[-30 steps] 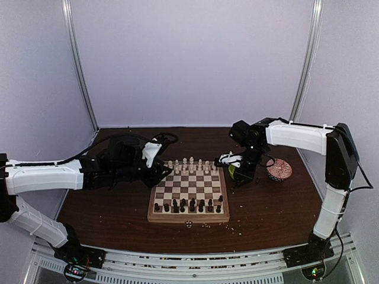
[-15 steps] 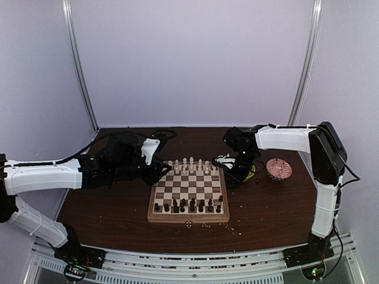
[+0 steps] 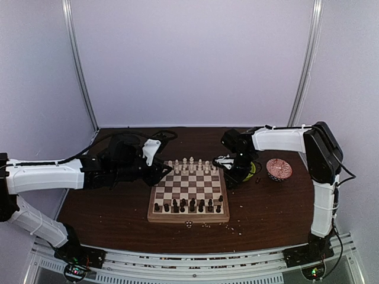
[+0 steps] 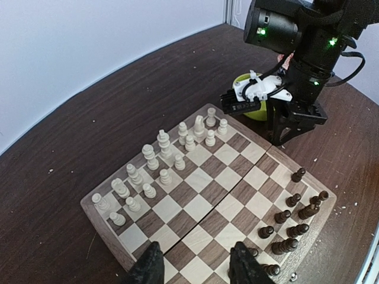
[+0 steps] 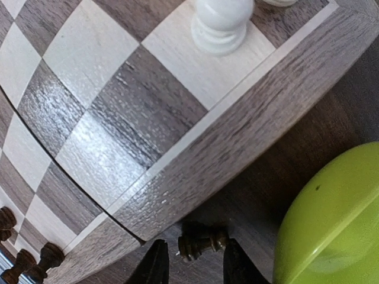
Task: Set up the chess pieces on the board
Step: Pick up the pawn from the center of the board.
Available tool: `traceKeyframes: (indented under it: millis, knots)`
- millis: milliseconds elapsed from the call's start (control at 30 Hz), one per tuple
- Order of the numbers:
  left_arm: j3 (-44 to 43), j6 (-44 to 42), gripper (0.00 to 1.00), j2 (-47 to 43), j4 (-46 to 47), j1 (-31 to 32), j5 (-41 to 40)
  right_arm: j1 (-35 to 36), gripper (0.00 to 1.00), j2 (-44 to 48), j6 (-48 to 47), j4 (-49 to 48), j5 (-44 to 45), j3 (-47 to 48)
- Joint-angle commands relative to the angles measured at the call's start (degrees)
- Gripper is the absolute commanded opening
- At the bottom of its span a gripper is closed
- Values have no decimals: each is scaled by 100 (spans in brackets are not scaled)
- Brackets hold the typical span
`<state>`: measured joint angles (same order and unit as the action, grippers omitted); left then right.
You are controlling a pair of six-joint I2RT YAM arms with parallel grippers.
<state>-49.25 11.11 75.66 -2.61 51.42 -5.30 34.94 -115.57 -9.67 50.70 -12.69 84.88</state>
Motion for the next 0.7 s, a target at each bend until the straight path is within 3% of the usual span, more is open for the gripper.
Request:
traceKeyframes:
  millis: [0,667]
  knots:
    - [26,110,41,43,375,-27,-20,-24,34,-152,60,-69,240,167]
    - [74,119,41,204,516,-27,81,-20,42,-165,-70,-25,520,-45]
